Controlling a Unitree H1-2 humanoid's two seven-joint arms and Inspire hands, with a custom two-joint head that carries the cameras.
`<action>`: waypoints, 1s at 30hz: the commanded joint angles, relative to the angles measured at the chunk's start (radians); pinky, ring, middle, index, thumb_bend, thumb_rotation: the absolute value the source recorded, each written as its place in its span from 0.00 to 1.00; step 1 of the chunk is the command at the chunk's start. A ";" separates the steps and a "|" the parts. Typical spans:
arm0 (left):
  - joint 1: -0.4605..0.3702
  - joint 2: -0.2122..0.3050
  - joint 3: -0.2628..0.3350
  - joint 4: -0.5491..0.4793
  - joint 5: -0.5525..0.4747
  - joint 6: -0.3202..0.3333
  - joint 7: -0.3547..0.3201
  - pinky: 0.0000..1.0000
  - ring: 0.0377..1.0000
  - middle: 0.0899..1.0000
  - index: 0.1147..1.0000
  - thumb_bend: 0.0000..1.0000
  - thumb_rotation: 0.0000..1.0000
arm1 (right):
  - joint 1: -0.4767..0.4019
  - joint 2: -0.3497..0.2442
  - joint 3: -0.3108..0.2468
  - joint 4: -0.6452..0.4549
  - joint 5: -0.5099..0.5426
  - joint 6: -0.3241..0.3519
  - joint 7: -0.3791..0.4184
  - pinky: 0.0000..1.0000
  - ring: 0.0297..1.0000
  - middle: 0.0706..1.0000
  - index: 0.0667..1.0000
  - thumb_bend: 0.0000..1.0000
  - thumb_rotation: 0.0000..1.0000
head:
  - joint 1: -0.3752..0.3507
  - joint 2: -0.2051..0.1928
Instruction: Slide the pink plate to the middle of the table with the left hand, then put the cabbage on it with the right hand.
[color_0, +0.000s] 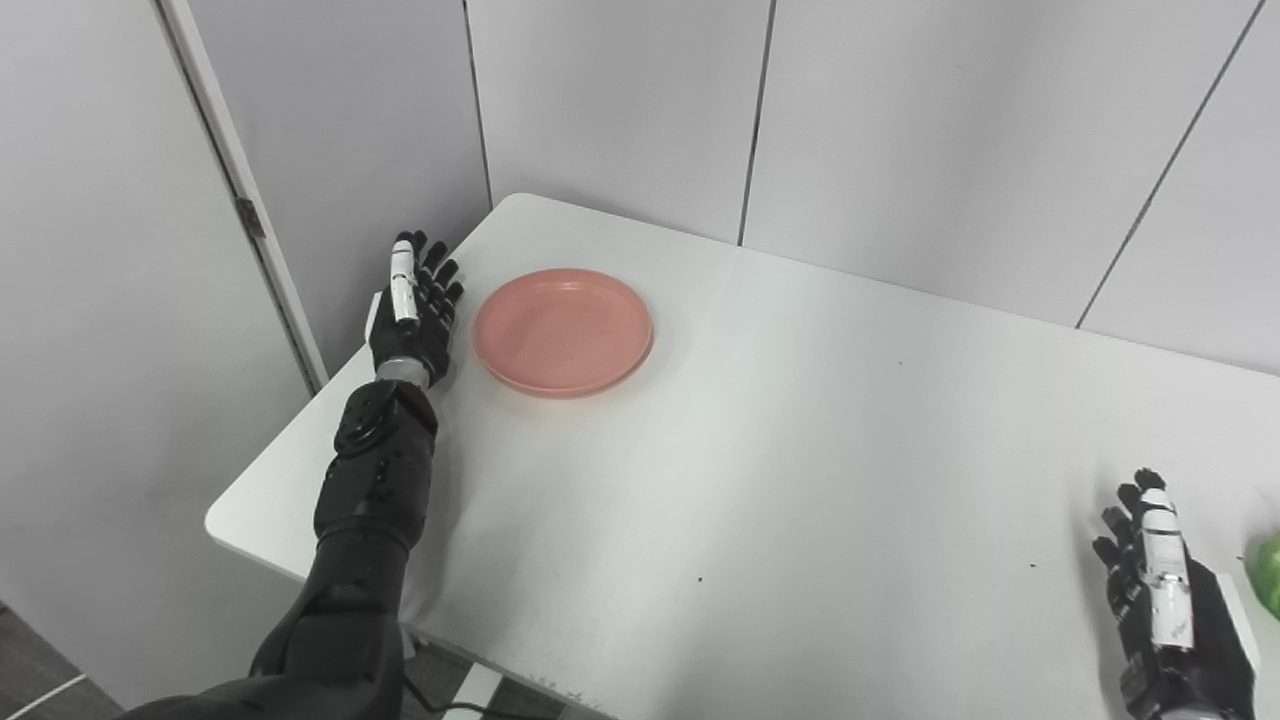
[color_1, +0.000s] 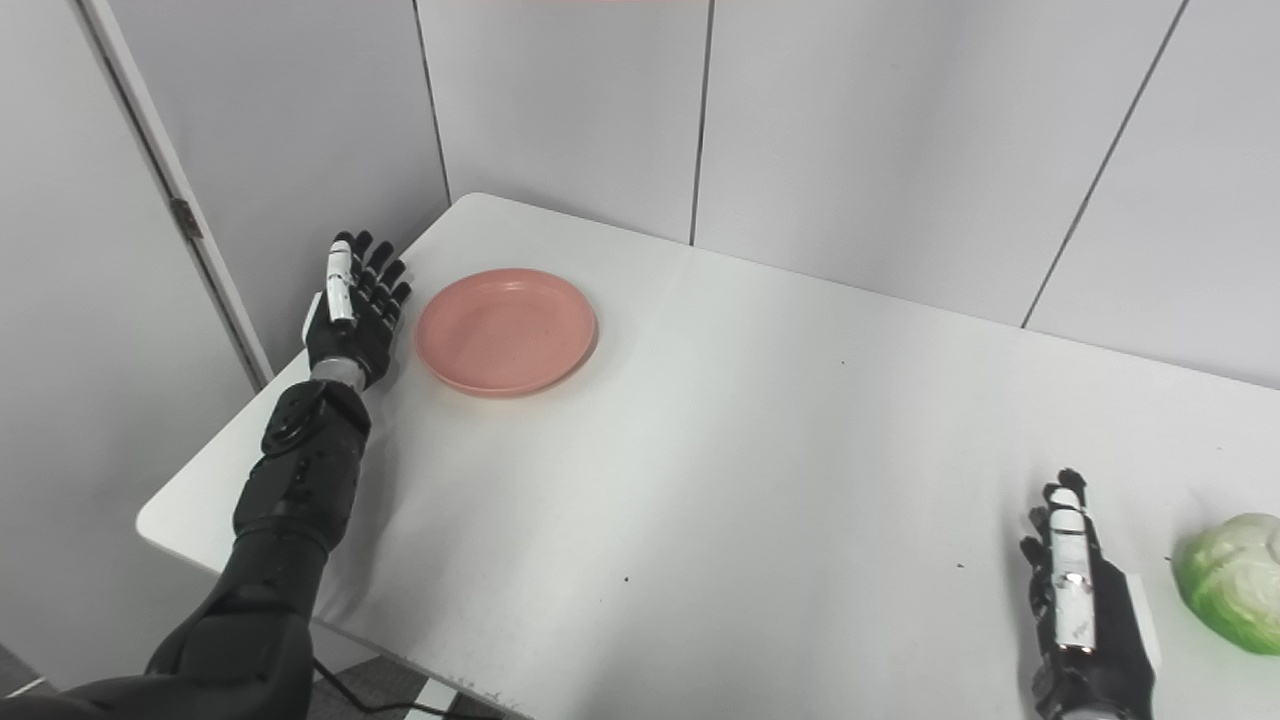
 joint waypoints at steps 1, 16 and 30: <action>-0.018 -0.018 -0.016 0.026 0.001 0.010 -0.009 0.98 0.96 0.95 0.95 0.34 1.00 | -0.020 0.002 0.002 -0.041 -0.002 -0.007 0.004 1.00 1.00 1.00 1.00 0.11 1.00 | -0.004 0.001; -0.038 -0.055 -0.065 0.069 -0.006 0.032 -0.062 0.96 0.95 0.95 0.95 0.36 1.00 | -0.021 0.021 0.013 -0.036 -0.016 -0.006 -0.010 1.00 1.00 1.00 1.00 0.11 1.00 | -0.052 0.005; -0.056 -0.073 -0.121 0.086 -0.006 0.052 -0.124 0.94 0.93 0.94 0.94 0.35 1.00 | -0.014 0.076 0.021 0.005 -0.041 -0.048 -0.032 1.00 1.00 1.00 1.00 0.15 1.00 | -0.134 0.002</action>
